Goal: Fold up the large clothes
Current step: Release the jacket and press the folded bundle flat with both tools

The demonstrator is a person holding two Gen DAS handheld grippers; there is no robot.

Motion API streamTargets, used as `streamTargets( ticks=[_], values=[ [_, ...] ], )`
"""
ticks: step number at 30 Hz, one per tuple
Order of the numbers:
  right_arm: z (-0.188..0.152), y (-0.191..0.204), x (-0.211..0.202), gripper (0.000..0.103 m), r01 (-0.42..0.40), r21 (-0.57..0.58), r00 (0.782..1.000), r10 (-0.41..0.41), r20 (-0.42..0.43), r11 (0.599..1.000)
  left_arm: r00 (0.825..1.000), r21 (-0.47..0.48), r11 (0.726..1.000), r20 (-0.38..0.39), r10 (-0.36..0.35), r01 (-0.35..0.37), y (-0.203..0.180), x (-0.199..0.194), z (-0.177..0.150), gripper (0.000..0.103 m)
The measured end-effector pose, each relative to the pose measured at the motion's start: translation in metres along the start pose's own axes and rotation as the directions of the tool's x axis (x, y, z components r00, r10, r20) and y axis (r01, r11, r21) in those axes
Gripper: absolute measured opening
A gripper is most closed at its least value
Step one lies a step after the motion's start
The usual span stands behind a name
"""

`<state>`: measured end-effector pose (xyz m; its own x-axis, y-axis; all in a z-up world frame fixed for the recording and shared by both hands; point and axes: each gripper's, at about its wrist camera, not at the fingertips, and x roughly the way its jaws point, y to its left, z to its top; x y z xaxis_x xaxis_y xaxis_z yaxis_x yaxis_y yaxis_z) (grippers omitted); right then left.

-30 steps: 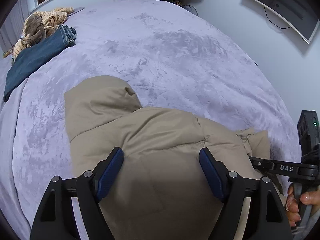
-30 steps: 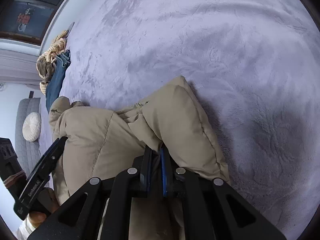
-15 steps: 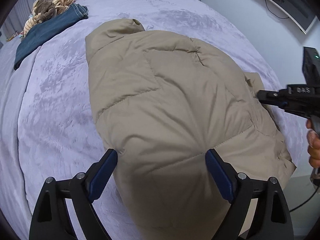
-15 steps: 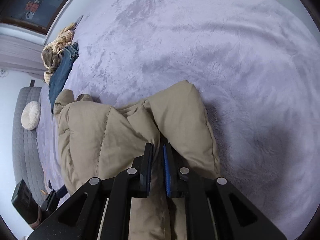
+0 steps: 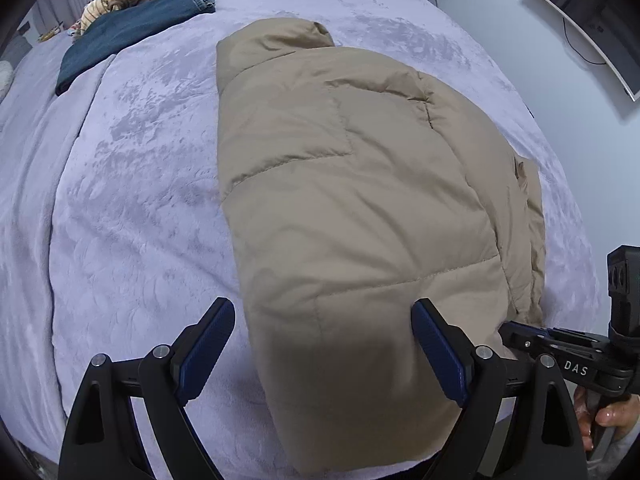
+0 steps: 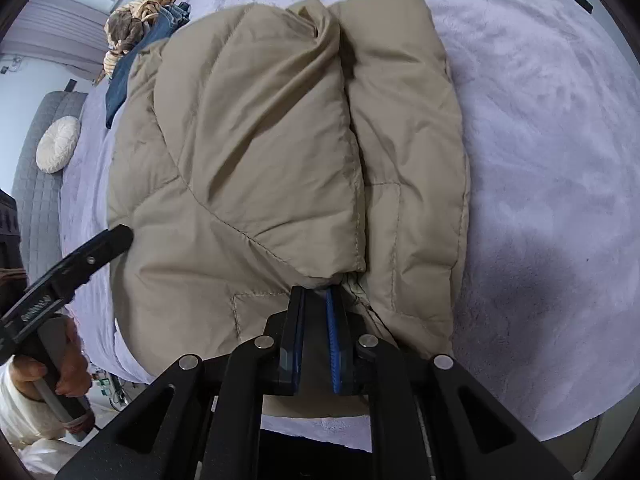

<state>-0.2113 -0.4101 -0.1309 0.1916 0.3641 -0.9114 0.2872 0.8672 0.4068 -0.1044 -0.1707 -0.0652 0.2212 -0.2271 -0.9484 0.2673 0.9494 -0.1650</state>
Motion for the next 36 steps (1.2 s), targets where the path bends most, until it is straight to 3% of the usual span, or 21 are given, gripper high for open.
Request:
streamTargets(
  ticks=[12,13,14,18,20,31,36],
  values=[
    [-0.005,0.008,-0.015,0.012,0.052,0.081,0.998,-0.055,0.041,0.995,1.000,-0.013,1.000,-0.009,-0.017,0.016,0.018,-0.020,-0.021,0.091],
    [-0.006,0.010,-0.016,0.013,0.056,0.082,0.997,-0.060,0.046,0.995,1.000,-0.017,1.000,-0.005,-0.020,0.020,0.019,-0.021,-0.022,0.094],
    [-0.008,0.013,-0.018,0.013,0.065,0.081,0.996,-0.070,0.053,0.995,1.000,-0.023,0.999,-0.002,-0.022,0.021,0.021,-0.023,-0.024,0.103],
    [-0.011,0.019,-0.027,0.015,0.078,0.099,0.993,-0.086,0.080,0.992,0.999,-0.016,0.999,0.012,-0.031,0.031,0.028,-0.031,-0.028,0.103],
    [-0.014,0.022,-0.032,0.019,0.072,0.104,0.991,-0.083,0.102,0.992,0.999,-0.008,0.999,0.017,-0.032,0.032,0.031,-0.035,-0.029,0.103],
    [-0.036,0.051,-0.050,0.067,0.051,0.133,0.979,-0.076,0.190,0.990,0.999,0.008,0.999,0.039,-0.034,0.034,0.050,-0.048,-0.035,0.103],
    [-0.036,0.061,-0.058,0.079,0.044,0.123,0.974,-0.070,0.216,0.991,0.999,0.000,0.999,0.038,-0.036,0.036,0.051,-0.049,-0.037,0.103]
  ],
)
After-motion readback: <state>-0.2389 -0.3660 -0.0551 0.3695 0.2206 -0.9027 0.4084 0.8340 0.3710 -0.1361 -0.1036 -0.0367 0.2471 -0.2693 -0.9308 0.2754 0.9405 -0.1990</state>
